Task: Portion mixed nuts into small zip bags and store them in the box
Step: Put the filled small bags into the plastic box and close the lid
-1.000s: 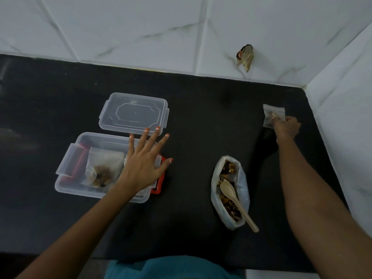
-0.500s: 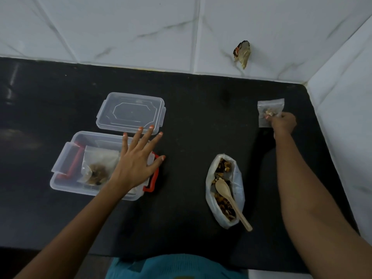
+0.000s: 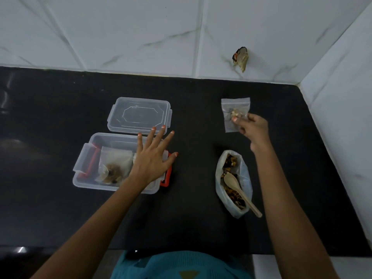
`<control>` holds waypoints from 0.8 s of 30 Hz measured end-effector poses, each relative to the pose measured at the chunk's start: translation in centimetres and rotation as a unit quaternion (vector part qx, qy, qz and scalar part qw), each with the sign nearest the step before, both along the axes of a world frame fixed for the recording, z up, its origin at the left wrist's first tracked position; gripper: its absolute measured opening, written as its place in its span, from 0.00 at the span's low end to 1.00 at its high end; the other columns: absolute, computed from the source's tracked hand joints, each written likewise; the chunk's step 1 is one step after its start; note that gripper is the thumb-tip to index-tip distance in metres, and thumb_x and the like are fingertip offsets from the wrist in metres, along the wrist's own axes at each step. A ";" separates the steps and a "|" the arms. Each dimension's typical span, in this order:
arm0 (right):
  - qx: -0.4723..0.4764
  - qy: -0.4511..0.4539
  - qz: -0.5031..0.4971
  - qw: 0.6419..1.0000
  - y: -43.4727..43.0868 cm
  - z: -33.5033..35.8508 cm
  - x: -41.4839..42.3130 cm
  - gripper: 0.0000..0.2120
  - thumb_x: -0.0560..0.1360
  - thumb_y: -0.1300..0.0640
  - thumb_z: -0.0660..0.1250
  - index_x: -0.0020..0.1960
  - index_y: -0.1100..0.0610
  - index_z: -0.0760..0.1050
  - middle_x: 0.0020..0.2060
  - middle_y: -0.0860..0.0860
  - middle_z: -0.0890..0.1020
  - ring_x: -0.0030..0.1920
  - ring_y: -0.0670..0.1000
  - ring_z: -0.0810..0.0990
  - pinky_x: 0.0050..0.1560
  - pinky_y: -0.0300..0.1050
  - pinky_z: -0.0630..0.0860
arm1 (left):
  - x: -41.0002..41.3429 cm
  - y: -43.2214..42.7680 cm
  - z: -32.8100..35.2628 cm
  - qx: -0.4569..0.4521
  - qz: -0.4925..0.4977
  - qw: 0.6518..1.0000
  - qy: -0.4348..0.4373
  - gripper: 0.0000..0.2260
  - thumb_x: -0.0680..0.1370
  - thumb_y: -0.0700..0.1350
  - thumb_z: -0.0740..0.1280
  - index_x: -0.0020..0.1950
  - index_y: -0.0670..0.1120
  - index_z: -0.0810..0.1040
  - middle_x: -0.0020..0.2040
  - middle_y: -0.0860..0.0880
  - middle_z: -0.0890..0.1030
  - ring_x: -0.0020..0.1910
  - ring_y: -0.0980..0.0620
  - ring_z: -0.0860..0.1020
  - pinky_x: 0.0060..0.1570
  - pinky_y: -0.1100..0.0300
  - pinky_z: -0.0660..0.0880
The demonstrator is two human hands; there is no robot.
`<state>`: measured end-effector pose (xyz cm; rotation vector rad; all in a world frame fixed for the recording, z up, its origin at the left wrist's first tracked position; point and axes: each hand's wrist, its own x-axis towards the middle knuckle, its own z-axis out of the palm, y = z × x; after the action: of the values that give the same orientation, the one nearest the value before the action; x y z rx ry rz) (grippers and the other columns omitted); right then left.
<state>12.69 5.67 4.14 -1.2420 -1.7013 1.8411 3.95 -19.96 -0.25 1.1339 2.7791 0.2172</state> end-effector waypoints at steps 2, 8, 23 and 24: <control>-0.018 0.003 0.017 1.000 -2.8 1.2 0.4 0.16 0.71 0.62 0.70 0.58 0.58 0.74 0.49 0.51 0.80 0.47 0.45 0.79 0.34 0.31 0.75 | 0.1 0.0 0.1 -0.012 -0.003 1.000 0.001 0.35 0.70 0.67 0.36 0.76 0.56 0.43 0.77 0.50 0.40 0.70 0.52 0.32 0.65 0.47 0.28; -0.018 -0.009 0.055 0.998 -10.5 3.2 1.0 0.19 0.70 0.60 0.71 0.60 0.58 0.73 0.51 0.50 0.81 0.46 0.43 0.79 0.34 0.30 0.73 | -0.2 -0.6 0.5 -0.012 -0.040 0.999 -0.018 0.33 0.73 0.68 0.38 0.76 0.56 0.44 0.77 0.50 0.40 0.73 0.51 0.34 0.65 0.48 0.29; -0.017 -0.019 0.057 0.998 -24.9 1.7 -2.1 0.12 0.70 0.61 0.72 0.51 0.55 0.73 0.42 0.49 0.81 0.40 0.42 0.80 0.33 0.31 0.76 | -2.7 -9.4 3.7 0.404 0.100 0.803 -0.426 0.07 0.77 0.45 0.64 0.54 0.47 0.76 0.47 0.49 0.80 0.49 0.52 0.80 0.50 0.56 0.78; -0.010 -0.021 0.059 0.998 -25.5 1.6 -2.4 0.11 0.70 0.60 0.71 0.49 0.53 0.73 0.41 0.48 0.80 0.40 0.42 0.80 0.33 0.31 0.76 | -3.0 -9.9 3.6 0.402 0.108 0.797 -0.437 0.07 0.77 0.43 0.66 0.54 0.45 0.76 0.45 0.50 0.80 0.48 0.51 0.80 0.49 0.56 0.79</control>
<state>10.24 -19.83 5.79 -1.2204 -1.8192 1.9156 0.91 -29.89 3.36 0.5184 1.9085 1.5934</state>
